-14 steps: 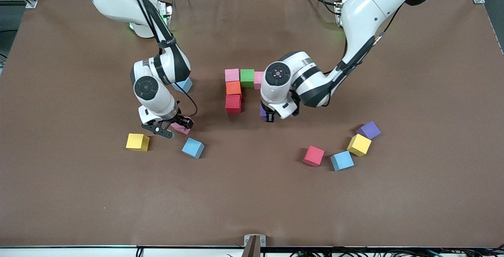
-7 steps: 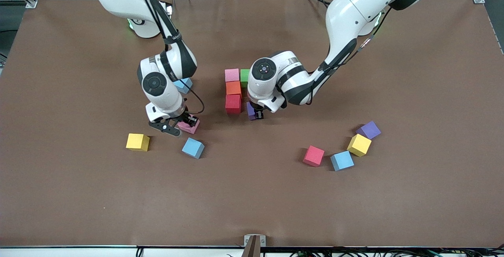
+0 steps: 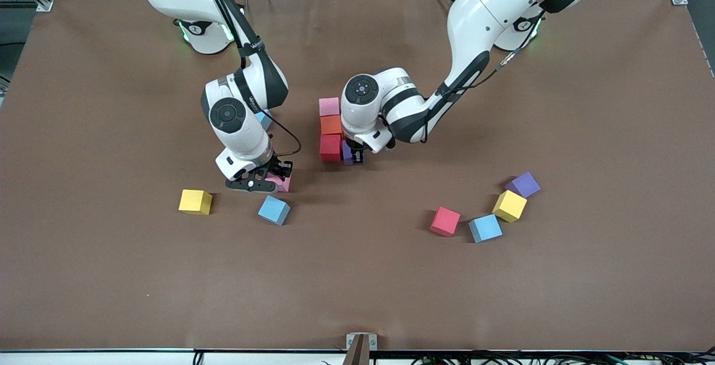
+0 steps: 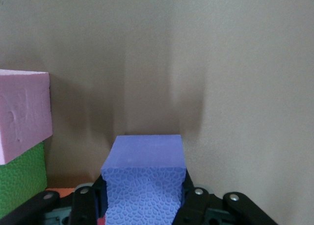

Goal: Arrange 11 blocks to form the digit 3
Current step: 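Grasp the pink block with the right gripper while the left gripper carries purple, then place the purple block with the left gripper while the right gripper lifts pink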

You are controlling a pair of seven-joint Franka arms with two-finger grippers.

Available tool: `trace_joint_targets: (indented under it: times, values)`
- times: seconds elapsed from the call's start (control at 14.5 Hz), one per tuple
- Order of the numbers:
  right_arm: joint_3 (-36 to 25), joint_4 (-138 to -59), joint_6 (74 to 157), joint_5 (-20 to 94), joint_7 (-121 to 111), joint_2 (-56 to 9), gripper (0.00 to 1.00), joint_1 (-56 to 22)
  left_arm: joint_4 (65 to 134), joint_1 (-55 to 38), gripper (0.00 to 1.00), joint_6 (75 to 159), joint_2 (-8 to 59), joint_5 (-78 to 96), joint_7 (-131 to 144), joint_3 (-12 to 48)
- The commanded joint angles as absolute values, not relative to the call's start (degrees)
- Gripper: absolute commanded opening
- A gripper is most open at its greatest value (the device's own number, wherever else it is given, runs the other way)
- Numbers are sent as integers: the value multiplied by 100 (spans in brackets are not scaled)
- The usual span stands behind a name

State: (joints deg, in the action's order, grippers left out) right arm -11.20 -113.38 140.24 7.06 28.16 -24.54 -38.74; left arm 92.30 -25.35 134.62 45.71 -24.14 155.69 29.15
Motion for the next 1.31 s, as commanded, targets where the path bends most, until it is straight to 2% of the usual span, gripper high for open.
trace_joint_targets:
  times: [0.0, 0.62, 0.9, 0.97, 1.1, 1.24]
  values:
    - [-1125, -11049, 13975, 773, 2751, -2653, 0, -4051, 9114, -2619, 42, 13482, 4632, -2391, 15759, 2856]
    - [-1125, -9827, 13939, 747, 2663, -3691, 1, -4456, 9123, -2619, 43, 13482, 4641, -2400, 15488, 2856]
    - [-950, -9765, 13931, 773, 2436, -3805, 0, -4395, 9123, -2619, 44, 13482, 4641, -2391, 15337, 2856]
    - [-880, -9765, 13922, 782, 2382, -3823, 0, -4395, 9123, -2619, 51, 13482, 4641, -2391, 15328, 2856]
    - [-818, -9747, 13652, 782, 2355, -3823, 0, -4377, 9114, -2610, 100, 13482, 4597, -2347, 15319, 2856]
    - [-756, -9494, 13142, 800, 2329, -3884, 0, -4351, 9123, -2575, 100, 13474, 4553, -2312, 15319, 2865]
